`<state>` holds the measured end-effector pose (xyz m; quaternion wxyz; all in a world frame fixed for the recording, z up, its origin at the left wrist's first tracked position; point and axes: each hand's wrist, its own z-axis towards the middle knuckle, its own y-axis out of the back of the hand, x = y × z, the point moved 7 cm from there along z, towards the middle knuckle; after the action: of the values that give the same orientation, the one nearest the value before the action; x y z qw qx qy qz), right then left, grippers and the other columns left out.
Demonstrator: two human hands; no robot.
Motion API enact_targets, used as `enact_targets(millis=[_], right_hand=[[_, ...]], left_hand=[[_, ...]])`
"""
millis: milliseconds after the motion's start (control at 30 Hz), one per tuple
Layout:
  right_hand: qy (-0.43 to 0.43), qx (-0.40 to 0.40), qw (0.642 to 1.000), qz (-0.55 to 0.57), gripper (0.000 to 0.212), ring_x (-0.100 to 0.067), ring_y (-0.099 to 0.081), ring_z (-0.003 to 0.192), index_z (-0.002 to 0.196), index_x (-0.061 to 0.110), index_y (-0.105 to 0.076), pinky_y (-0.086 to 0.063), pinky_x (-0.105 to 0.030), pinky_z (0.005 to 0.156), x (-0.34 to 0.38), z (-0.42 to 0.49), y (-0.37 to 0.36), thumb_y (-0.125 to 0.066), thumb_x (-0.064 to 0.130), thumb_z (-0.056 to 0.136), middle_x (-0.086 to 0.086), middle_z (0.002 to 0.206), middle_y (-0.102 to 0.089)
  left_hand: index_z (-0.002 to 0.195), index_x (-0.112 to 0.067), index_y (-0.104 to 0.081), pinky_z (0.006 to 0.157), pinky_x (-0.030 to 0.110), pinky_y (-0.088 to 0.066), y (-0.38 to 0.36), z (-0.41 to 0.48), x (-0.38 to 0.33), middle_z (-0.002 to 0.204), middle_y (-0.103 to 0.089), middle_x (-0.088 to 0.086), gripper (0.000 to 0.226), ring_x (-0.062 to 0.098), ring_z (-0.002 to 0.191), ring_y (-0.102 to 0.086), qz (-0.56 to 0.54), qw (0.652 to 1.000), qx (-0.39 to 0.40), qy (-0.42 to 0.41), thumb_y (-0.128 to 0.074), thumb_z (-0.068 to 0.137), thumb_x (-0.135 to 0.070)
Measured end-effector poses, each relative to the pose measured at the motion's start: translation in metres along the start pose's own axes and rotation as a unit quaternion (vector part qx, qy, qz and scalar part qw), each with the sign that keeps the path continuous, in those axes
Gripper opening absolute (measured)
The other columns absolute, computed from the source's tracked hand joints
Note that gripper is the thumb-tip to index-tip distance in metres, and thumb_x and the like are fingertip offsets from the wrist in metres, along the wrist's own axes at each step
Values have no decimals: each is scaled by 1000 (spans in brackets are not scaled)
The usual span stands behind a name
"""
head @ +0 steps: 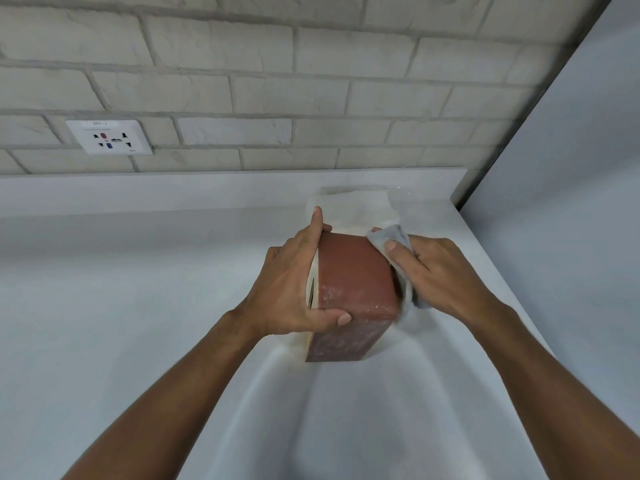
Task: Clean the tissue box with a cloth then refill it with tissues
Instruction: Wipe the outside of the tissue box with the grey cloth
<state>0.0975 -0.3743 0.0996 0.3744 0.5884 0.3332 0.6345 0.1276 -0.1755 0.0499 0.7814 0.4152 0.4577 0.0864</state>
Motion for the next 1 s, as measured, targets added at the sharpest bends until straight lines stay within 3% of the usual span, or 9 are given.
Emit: enact_targets(millis=[167,267,333,400,500,633,800,933,1000], right_hand=[[23,-28,999,14,33,-6,-59,60,69,41,-46,-39,-18,57,-12,-34,-8,-40,45,101,15,61,-56],[-10,-62,989,131,28,-2,-67,78,102,41,-68,-53,-22,68,-18,-47,-6,-41,48,99,15,81,-71],[-36,-75,977,195,31,-6,-69,84,124,39,-65,-56,-28,73,-20,-38,-1,-43,44,102,8,94,-74],[-28,-50,981,188,29,-5,-68,92,126,41,-62,-56,-27,80,-9,-24,-4,-43,40,104,6,108,-74],[81,-6,994,70,37,9,-40,133,139,35,-54,-31,-14,111,21,-23,-21,-42,38,104,22,145,-46],[114,31,992,46,44,11,-25,141,143,32,-48,-16,-21,120,21,-25,-26,-36,41,102,24,147,-37],[-16,17,999,29,72,-19,-54,127,146,25,-47,-43,-42,107,-5,-2,-19,-20,66,93,2,143,-56],[31,-6,999,-37,49,-2,-42,136,143,38,-48,-39,-29,110,8,-24,-12,-29,52,101,19,147,-46],[-3,-13,999,-38,46,-11,-58,119,127,36,-60,-48,-34,94,6,-24,-6,-28,55,98,14,127,-65]], left_hand=[[164,-25,15,115,49,-30,-1,1,0,162,-28,-9,142,12,145,-34,-3,1000,9,9,-62,59,-83],[163,-26,16,116,49,-29,-2,1,0,164,-27,-9,143,13,148,-32,-8,1000,14,10,-62,58,-84],[164,-26,16,116,50,-30,-1,1,-1,165,-27,-9,143,13,148,-32,-12,1000,14,12,-61,58,-85],[164,-25,15,116,51,-30,-1,1,-1,165,-27,-10,144,14,148,-33,-13,1000,12,13,-61,58,-85],[165,-22,14,115,52,-32,0,1,-1,165,-28,-9,144,14,147,-35,-14,1000,9,10,-62,59,-85],[165,-21,12,114,50,-33,0,0,0,163,-30,-8,143,13,145,-37,-11,1000,5,9,-60,60,-86],[164,-24,13,114,44,-29,1,-1,-2,161,-31,-9,142,11,146,-34,-18,1000,10,12,-61,59,-84],[164,-28,11,114,50,-32,1,0,1,159,-32,-10,139,11,145,-36,-8,1000,8,8,-62,60,-84],[164,-30,12,114,51,-32,0,1,0,158,-31,-11,138,11,144,-37,-5,1000,11,6,-62,60,-84]])
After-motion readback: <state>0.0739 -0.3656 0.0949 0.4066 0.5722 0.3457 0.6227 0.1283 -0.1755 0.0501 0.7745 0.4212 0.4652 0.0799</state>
